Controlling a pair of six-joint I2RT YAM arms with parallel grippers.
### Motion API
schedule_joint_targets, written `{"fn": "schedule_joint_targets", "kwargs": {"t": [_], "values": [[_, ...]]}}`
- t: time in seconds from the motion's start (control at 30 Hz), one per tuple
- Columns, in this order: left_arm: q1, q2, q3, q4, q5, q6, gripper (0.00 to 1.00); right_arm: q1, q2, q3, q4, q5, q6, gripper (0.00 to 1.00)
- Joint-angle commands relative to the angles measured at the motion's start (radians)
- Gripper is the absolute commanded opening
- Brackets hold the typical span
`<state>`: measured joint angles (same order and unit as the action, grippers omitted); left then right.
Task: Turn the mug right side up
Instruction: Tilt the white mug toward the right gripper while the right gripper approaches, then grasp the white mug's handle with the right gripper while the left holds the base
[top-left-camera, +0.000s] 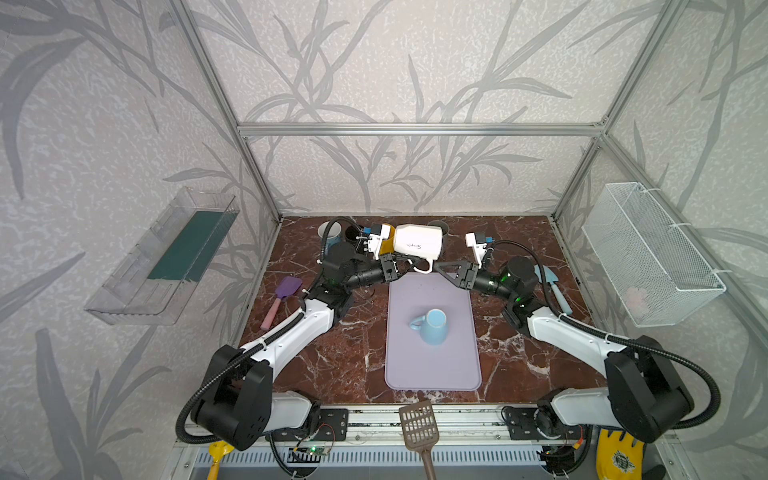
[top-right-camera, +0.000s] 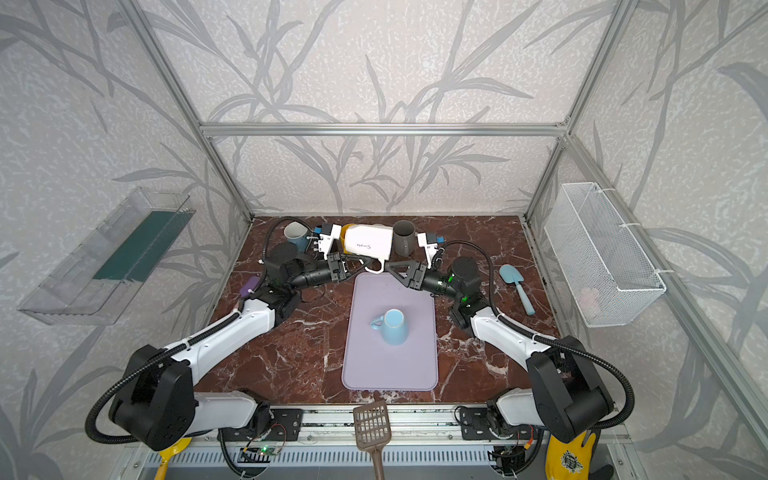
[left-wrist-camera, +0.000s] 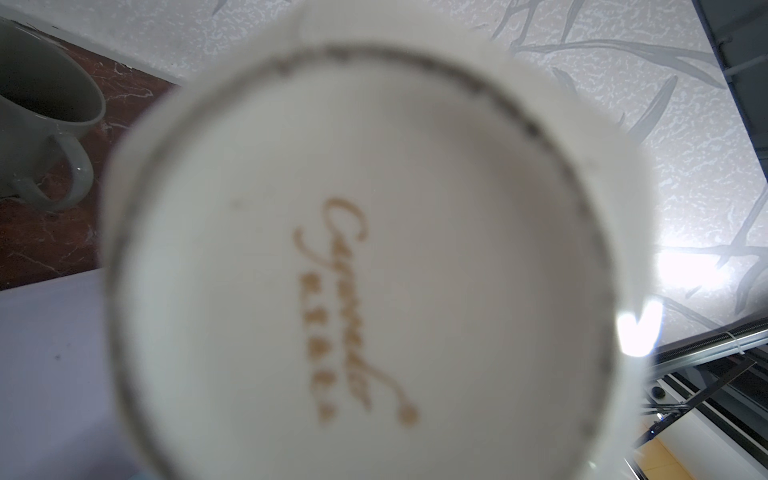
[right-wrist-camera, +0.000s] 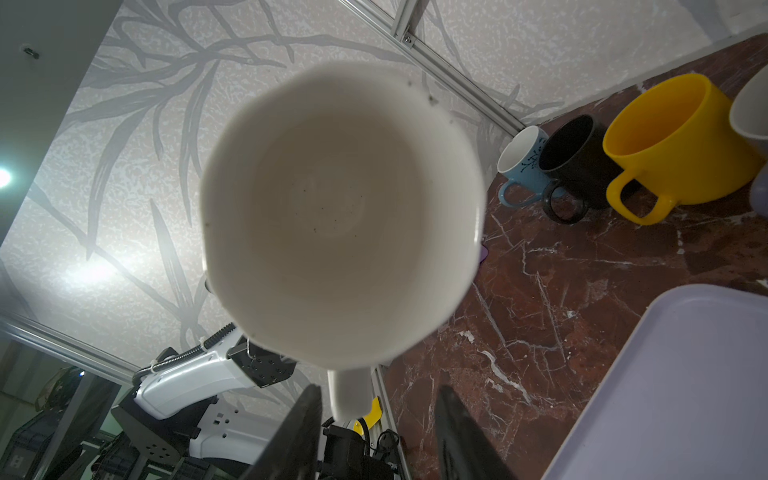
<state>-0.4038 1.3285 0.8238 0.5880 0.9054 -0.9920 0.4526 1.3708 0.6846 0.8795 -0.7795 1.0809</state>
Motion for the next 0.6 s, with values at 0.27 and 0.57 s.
{"fn": "schedule_joint_targets", "kwargs": {"t": [0.27, 0.57], "values": [[0.004, -0.049, 0.007, 0.139, 0.037, 0.001, 0.0, 0.032, 0.085, 0.049, 0.227, -0.023, 0.106, 0.39], [0.003, -0.059, 0.001, 0.156, 0.047, -0.007, 0.0, 0.038, 0.103, 0.061, 0.268, -0.009, 0.125, 0.39]]}}
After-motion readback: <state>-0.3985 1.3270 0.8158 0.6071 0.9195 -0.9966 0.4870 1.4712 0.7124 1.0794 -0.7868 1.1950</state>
